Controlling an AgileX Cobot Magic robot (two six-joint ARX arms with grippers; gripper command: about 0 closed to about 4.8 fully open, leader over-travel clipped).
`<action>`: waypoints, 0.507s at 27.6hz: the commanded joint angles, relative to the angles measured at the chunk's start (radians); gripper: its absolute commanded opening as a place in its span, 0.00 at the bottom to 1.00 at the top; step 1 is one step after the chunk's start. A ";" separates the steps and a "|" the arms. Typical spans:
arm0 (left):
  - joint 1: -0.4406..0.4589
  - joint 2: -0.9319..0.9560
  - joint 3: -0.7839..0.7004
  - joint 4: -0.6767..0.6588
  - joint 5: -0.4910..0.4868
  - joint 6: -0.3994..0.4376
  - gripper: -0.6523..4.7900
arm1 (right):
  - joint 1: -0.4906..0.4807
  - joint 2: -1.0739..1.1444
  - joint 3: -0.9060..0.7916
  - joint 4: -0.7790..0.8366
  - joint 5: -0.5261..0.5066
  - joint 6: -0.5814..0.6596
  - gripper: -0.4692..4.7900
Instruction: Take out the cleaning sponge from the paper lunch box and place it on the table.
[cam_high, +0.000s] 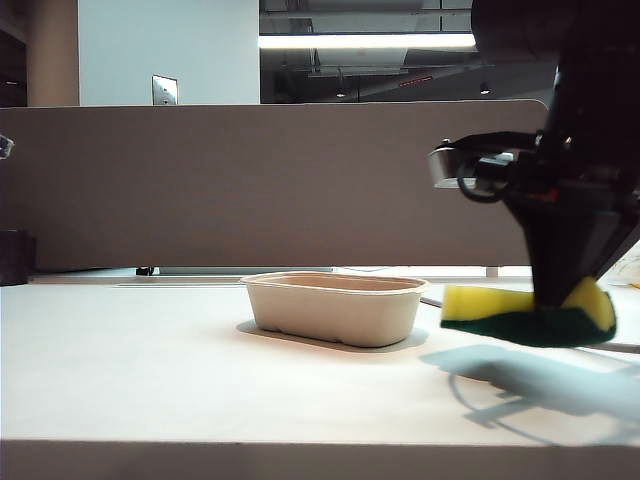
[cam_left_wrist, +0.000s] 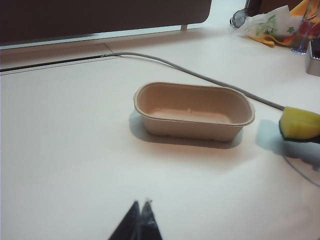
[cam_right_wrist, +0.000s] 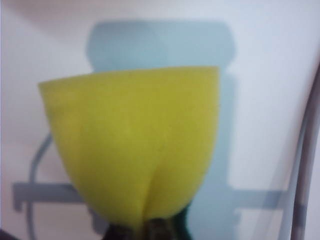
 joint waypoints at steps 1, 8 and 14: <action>-0.001 0.000 0.006 0.012 0.003 0.001 0.11 | 0.001 0.001 0.001 0.074 0.000 0.008 0.39; -0.001 0.000 0.006 0.013 0.003 0.001 0.11 | 0.000 0.031 0.002 0.090 0.001 0.019 0.93; -0.001 0.000 0.006 0.012 0.003 0.001 0.11 | 0.001 0.026 0.003 0.083 -0.006 0.045 0.93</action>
